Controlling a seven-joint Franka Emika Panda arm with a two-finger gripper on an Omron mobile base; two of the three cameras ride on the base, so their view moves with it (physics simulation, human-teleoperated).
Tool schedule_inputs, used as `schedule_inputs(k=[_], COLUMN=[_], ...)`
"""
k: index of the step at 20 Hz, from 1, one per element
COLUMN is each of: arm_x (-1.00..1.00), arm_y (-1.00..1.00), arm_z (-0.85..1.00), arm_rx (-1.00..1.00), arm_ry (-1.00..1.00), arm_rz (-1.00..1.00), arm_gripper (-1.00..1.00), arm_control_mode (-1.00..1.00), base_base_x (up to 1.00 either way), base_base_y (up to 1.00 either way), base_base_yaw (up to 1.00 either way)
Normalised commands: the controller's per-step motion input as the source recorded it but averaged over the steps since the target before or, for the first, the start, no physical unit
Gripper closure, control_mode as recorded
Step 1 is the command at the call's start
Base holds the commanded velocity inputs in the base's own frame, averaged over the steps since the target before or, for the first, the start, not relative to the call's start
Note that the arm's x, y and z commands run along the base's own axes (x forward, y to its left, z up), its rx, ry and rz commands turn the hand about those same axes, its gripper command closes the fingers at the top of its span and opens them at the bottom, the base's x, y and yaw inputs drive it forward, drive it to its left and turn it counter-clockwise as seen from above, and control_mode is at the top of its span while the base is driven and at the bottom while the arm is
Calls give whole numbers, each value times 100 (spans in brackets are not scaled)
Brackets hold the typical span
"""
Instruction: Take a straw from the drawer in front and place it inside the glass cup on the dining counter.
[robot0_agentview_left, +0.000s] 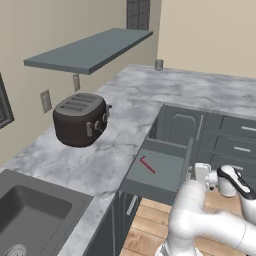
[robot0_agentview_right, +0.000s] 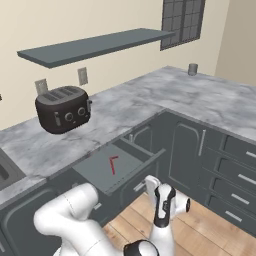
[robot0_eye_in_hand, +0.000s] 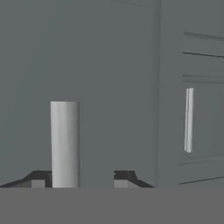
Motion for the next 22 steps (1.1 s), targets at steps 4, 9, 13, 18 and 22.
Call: schedule_inputs(k=[4, 9, 13, 18, 22], arm_x=[-46, -50, -50, -45, -33], arm_y=[-100, -100, -100, -100, -100], arm_z=[-58, -59, -60, -61, -61], arm_rx=[0, 0, 0, 0, 0], arm_ry=[4, 4, 4, 4, 6], arm_rz=[0, 0, 0, 0, 0], arm_gripper=[100, 100, 100, 100, -100], arm_control_mode=[-100, -100, -100, -100, -100], base_base_x=[0, 0, 0, 0, 0], base_base_y=[0, 0, 0, 0, 0], base_base_yaw=[0, 0, 0, 0, 0])
